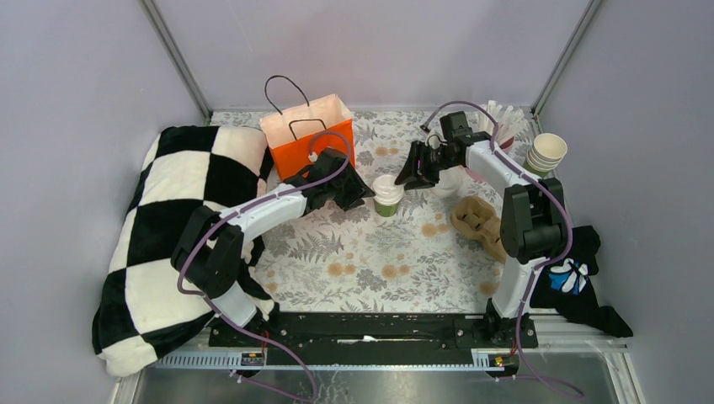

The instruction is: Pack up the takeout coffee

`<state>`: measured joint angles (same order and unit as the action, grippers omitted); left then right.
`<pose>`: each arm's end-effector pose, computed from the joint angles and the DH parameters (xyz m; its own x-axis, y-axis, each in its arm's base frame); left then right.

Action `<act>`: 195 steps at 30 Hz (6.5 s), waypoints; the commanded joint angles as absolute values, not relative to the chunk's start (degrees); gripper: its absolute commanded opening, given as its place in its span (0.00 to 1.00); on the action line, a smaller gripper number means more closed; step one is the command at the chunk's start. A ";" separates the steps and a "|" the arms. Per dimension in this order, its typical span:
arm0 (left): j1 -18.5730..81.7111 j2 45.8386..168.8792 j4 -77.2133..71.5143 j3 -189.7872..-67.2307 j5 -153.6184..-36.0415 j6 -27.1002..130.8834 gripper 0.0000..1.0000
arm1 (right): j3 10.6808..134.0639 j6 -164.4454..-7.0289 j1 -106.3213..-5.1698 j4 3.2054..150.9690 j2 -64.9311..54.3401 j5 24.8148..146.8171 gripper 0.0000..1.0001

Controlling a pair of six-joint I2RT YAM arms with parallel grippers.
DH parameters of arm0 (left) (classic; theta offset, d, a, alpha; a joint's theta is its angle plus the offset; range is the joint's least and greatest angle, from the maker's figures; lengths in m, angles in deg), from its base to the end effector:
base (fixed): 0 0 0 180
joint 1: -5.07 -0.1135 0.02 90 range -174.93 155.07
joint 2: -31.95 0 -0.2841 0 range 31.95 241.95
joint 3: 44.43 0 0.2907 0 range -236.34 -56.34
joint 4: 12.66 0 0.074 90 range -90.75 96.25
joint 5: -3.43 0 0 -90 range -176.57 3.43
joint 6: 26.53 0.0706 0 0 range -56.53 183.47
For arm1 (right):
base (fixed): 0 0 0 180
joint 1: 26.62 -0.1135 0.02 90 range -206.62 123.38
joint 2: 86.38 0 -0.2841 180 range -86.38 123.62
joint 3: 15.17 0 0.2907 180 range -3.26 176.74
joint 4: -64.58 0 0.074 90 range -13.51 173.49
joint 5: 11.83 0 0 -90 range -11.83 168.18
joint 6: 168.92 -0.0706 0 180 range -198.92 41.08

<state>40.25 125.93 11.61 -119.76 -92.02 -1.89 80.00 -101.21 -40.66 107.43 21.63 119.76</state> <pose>0.3401 -0.2479 0.2057 -0.8050 -0.5396 -0.2465 -0.2431 0.6791 -0.6926 0.4376 0.1577 0.2143 -0.9479 0.0554 -0.3136 -0.1998 0.6634 0.7211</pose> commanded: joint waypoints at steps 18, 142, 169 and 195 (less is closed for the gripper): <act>40.40 124.02 12.45 -121.20 -91.37 2.08 0.45 | 78.97 -101.16 -41.57 106.95 18.94 116.98 0.47; 39.87 129.16 15.60 -122.76 -92.64 8.24 0.58 | 81.90 -105.61 -40.14 102.64 23.23 114.70 0.42; 39.87 128.01 15.52 -119.33 -91.64 8.41 0.58 | 71.76 -98.84 -44.11 108.78 24.27 97.52 0.40; 42.28 127.00 23.15 -135.02 -91.16 21.16 0.81 | 84.64 -103.62 -41.60 106.18 21.98 119.75 0.71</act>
